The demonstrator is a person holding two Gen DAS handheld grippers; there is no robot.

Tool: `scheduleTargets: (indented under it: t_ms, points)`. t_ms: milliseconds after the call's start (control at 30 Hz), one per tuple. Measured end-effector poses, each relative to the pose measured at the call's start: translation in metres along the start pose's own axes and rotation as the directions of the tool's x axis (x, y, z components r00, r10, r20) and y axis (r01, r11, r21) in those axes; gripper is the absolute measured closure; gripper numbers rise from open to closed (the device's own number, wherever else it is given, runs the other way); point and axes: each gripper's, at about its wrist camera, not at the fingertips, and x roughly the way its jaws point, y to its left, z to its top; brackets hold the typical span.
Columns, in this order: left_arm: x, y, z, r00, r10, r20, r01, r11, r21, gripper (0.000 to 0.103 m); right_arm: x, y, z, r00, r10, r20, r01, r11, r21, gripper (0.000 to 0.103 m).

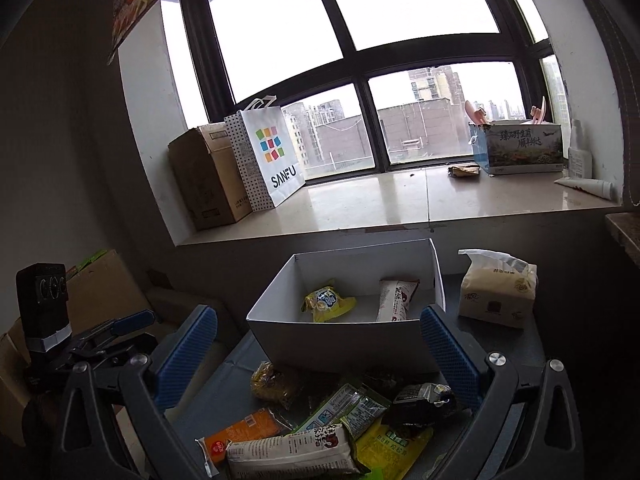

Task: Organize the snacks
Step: 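Withdraw both grippers from the white box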

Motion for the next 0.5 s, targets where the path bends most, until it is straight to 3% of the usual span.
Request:
scheduleTargets:
  t_ms: [500]
  points:
    - [-0.011, -0.024, -0.033, 0.99, -0.095, -0.1, 0.103, 0.992, 0.078, 0.0, -0.059, -0.015, -0.06, 0.995, -0.083, -0.055, 0.084, 0.996, 0.015, 0.0]
